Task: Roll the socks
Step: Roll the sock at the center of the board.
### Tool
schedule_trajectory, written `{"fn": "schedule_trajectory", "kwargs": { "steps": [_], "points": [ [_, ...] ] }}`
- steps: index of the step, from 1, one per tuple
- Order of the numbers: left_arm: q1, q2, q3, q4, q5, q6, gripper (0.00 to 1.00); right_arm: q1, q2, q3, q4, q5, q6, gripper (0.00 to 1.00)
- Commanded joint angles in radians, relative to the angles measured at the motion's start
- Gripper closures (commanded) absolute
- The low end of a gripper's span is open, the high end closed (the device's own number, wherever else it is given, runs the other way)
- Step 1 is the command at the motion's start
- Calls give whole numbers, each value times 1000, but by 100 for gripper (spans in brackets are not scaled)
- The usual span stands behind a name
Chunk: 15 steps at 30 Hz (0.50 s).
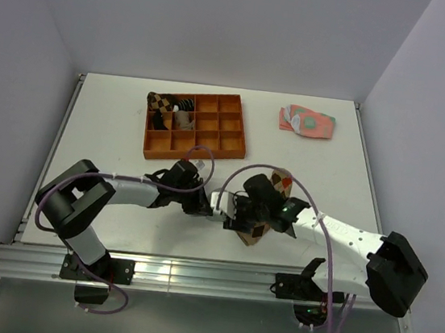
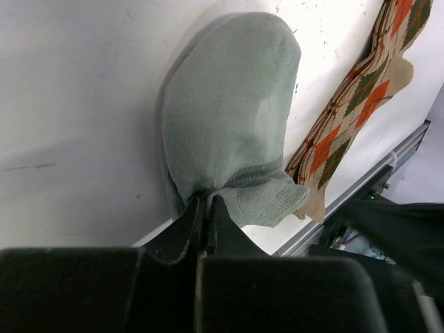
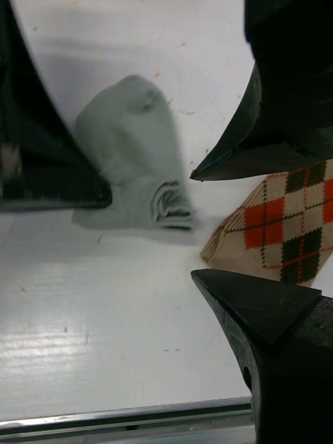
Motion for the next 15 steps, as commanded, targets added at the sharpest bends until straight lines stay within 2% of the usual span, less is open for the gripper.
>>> {"fn": "schedule_trajectory", "kwargs": {
  "steps": [1,6,15],
  "points": [
    [2,58,-4,-175,28,32,100,76,8,-36,149,151,-58,39],
    [10,74,9,-175,37,35,100,149,68,-55,234,244,-88,38],
    [19,79,9,-170,51,41,100,202,129,-52,258,274,-103,41]
  ]
}}
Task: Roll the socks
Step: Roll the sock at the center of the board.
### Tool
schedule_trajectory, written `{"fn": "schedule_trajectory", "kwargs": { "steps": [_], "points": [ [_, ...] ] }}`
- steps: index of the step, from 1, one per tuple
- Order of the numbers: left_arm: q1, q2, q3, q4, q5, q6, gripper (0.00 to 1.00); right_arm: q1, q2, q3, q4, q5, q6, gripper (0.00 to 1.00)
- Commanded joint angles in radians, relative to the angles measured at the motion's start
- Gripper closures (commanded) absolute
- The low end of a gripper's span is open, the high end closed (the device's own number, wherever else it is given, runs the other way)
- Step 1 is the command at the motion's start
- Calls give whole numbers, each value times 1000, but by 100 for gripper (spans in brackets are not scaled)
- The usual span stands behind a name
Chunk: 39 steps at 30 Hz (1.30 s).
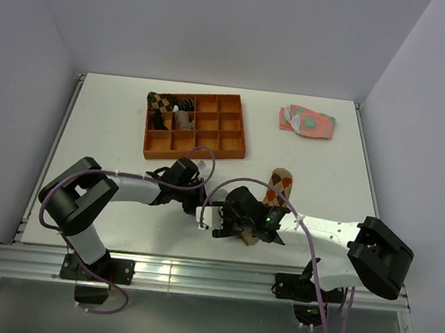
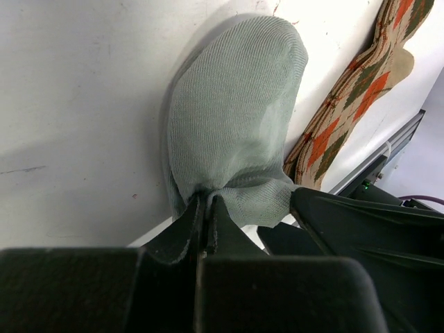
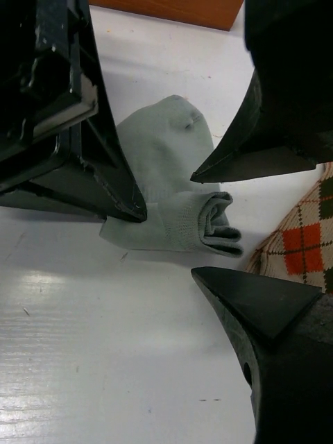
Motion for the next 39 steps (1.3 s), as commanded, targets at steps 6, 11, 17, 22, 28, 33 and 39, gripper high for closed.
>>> {"fn": "schedule_trajectory", "kwargs": {
  "steps": [6,11,17,22,28,33,39],
  "points": [
    [11,52,-19,-127,-9,45,99,36,53,14,45,50,-22,46],
    [14,58,-15,-115,-2,42,100,36,110,39,33,73,-13,66],
    [14,44,-37,-71,4,17,96,19,124,97,-66,24,39,80],
    [14,-16,-93,6,-15,-36,73,-65,161,216,-249,-174,77,81],
    [14,-122,-163,83,-102,-84,60,-183,262,350,-451,-324,80,82],
    [14,-189,-243,191,-143,-118,57,-237,395,452,-568,-394,67,82],
    [11,-306,-323,231,-242,-67,55,-251,537,583,-714,-461,65,82]
  ]
}}
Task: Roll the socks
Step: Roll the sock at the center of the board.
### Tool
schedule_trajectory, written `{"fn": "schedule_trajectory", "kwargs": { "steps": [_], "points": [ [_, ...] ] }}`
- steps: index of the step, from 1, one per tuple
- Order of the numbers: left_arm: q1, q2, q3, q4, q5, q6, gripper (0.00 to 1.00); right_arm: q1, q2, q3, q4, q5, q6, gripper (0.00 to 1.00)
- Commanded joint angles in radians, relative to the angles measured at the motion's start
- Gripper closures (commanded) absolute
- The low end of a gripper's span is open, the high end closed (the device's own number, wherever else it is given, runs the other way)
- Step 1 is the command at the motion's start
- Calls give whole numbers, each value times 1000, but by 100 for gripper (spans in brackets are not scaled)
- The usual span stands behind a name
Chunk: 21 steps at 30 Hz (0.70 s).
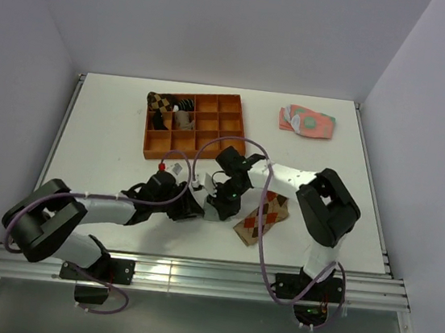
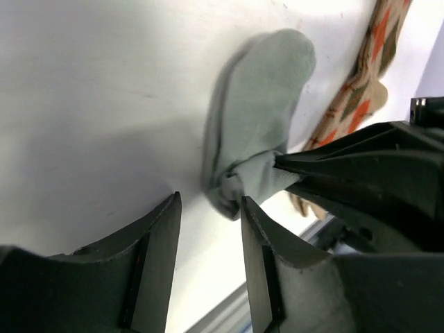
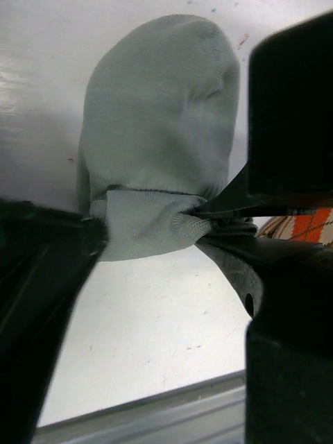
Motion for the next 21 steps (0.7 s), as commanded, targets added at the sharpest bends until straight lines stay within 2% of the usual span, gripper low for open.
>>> {"fn": "schedule_trajectory", "kwargs": {
  "steps": [1,8,12,14,18,21],
  "points": [
    [-4,-91,-58,33,-115,47,54,-7,79,76,-148,-67,-10,82],
    [-13,-296,-135,59,-221,151,52,-70,254,289,-396,-184,-22,82],
    [-82,-363,-114,57,-312,261,51,-107,371,409,-484,-219,-32,81],
    [-122,-359,-95,63,-371,300,50,-113,422,455,-527,-229,-38,81],
    [-208,-293,-55,111,-399,386,50,-132,471,489,-536,-218,-15,81],
    [-231,-250,-55,194,-399,410,48,-139,493,506,-544,-218,-12,81]
  ]
}}
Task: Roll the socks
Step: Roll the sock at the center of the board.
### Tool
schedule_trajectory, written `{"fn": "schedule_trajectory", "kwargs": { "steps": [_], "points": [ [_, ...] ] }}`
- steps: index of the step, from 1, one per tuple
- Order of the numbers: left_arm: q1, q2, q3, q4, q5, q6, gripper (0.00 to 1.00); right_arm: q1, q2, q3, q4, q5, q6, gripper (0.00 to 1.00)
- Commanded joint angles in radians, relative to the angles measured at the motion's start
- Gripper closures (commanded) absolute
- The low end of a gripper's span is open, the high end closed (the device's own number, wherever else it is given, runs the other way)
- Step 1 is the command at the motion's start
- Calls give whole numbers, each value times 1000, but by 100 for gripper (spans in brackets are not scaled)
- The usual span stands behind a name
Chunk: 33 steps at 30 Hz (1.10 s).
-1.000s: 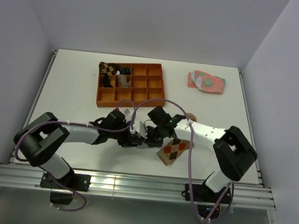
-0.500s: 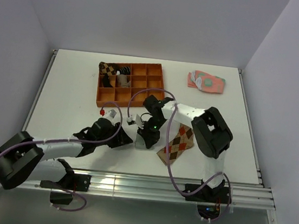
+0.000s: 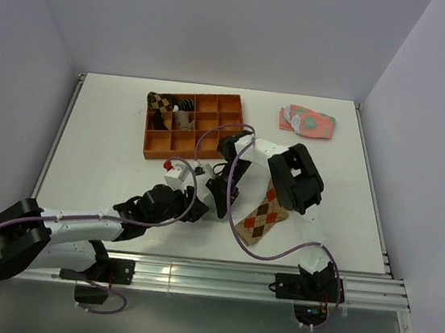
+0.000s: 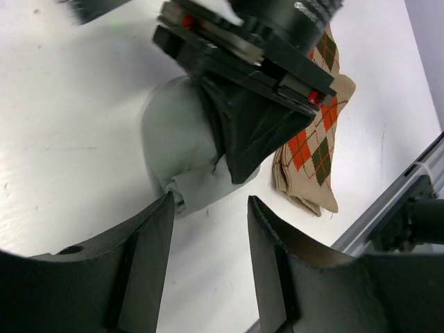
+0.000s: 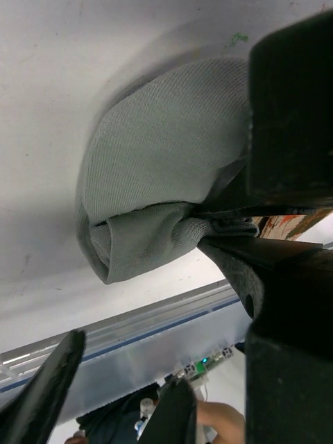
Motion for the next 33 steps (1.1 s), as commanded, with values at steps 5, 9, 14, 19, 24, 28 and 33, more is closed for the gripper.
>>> {"fn": "schedule_trajectory", "kwargs": {
  "steps": [5,9,14,19,24,28,33],
  "points": [
    [-29,127,48,210,-14,118,47,-15,50,33,-15,49,-6,80],
    [-35,191,57,271,24,136,47,-20,50,31,-15,45,-5,80],
    [-35,248,62,318,64,133,48,-24,56,33,-19,42,-2,80],
    [-35,310,56,361,87,122,49,-31,57,31,-16,35,0,80],
    [-35,363,34,401,95,107,50,-38,60,33,-15,34,6,80],
    [-35,385,16,432,98,96,51,-43,59,31,-15,28,12,80],
    [-35,395,-16,460,104,78,53,-57,60,31,-15,25,21,80]
  ]
}}
